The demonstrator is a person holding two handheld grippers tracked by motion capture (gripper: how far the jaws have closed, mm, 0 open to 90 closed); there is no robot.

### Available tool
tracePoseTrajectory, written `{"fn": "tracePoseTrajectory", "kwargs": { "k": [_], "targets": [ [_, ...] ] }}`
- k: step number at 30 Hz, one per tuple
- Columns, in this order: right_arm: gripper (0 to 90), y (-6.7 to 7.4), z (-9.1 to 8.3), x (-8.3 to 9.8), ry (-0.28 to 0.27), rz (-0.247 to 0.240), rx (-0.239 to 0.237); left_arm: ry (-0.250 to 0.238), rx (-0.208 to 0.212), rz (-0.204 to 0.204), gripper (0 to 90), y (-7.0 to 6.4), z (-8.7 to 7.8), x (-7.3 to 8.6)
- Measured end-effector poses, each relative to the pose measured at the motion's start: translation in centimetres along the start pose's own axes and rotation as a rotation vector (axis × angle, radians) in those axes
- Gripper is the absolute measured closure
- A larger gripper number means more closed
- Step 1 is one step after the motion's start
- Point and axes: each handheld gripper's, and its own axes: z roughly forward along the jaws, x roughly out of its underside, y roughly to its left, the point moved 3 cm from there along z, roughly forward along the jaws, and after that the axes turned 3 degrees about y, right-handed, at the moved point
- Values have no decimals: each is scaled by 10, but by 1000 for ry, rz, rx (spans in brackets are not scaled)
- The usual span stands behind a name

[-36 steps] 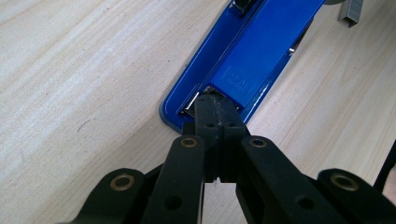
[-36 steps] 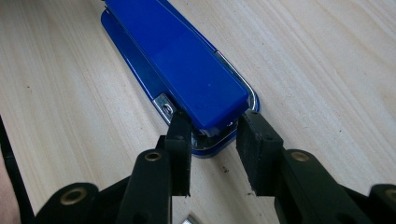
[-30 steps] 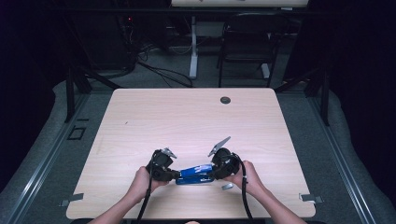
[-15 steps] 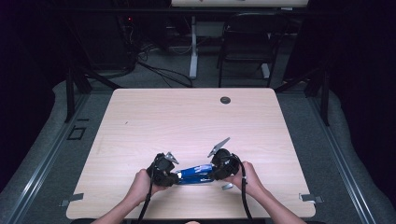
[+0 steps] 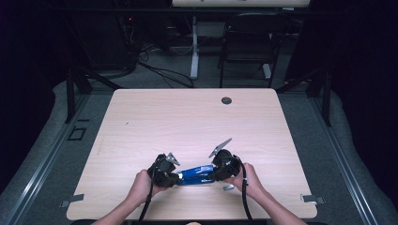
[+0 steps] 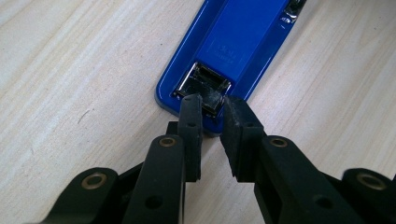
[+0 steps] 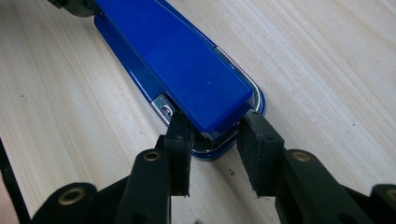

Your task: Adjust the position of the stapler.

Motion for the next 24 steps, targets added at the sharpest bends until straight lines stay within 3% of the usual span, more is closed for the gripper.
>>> {"fn": "tracePoseTrajectory", "kwargs": {
  "k": [11,14,17,19,20,24],
  "targets": [
    [658,2,0,0,-2,20,-5,6,-7,-13,770,6,-1,0],
    [663,4,1,0,-9,16,-17,4,8,-23,768,10,-2,0],
    [670,3,1,-1,-7,11,-19,12,-2,-10,760,10,-2,0],
    [670,3,0,-1,-6,6,-20,12,6,-9,714,10,-3,-1],
    [663,2,-7,-1,92,-18,-24,9,17,-13,673,10,-4,-1],
    [594,4,-10,-1,99,-42,-22,-1,21,0,522,8,-9,-1]
  ]
}}
